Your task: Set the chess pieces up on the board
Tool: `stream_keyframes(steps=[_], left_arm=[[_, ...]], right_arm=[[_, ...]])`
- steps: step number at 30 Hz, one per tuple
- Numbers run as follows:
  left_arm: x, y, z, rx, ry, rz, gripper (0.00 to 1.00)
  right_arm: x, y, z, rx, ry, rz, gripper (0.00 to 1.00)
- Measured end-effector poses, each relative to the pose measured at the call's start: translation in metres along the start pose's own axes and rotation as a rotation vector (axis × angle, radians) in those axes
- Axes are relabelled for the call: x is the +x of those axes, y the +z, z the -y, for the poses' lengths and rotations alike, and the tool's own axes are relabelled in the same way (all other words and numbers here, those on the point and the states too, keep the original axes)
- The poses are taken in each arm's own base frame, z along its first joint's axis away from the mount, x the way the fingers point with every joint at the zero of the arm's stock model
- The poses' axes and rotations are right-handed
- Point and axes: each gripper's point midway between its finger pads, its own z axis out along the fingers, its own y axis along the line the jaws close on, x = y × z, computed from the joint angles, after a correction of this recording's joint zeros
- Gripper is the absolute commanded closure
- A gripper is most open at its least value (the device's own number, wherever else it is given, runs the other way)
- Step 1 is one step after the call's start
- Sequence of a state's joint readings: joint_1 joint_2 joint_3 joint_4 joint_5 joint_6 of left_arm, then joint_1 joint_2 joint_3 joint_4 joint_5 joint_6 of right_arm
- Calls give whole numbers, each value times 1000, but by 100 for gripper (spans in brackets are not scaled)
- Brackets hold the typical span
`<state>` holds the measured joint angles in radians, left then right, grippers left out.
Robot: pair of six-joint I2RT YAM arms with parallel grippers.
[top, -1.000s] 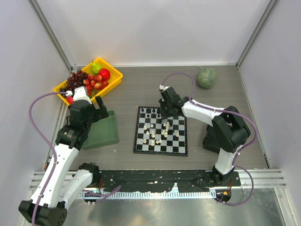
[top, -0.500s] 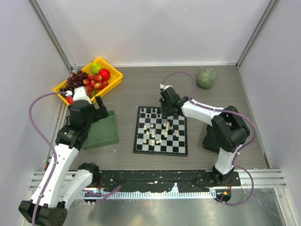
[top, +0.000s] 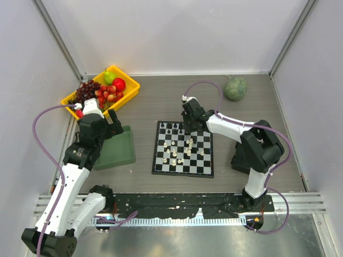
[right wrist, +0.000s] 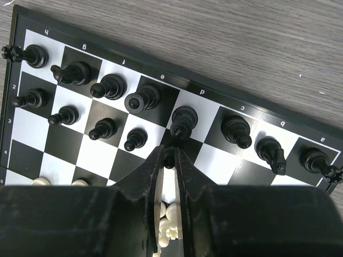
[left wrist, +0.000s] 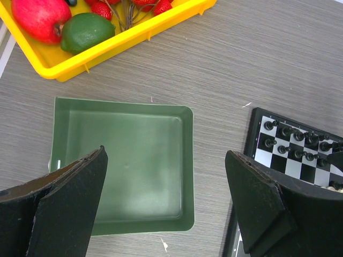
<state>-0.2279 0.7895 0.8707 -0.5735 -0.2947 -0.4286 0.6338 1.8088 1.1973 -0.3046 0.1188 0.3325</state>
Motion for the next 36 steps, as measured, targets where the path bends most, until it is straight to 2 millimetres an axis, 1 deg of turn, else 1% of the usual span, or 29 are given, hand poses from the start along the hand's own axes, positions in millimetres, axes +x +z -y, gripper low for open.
stream_keyframes(steps=[7,16,19,23,27,29,34,36], left_arm=[[0,0,0,-1,0,0,1],[0,0,0,-1,0,0,1],[0,0,0,-1,0,0,1],[0,0,0,-1,-1,0,1],[0,0,-1,0,-2,0,1],[0,0,-1,0,-2,-1,1],[0,0,-1,1,-3,-1,1],[0,0,-1,1,-3,-1,1]], right_arm=[[1,0,1,6,-2,-3,74],[2,-2,2,7,-7,-5,70],[1,-9,2,0,-8,4,70],[2,-26,4,-11,-5,26,69],[4,-35,5,-18,-3,34,70],[8,-35,6,-18,-4,28,71],[28,-32,13,-1,-6,-21,72],[32,-32,14,2,-6,-30,72]])
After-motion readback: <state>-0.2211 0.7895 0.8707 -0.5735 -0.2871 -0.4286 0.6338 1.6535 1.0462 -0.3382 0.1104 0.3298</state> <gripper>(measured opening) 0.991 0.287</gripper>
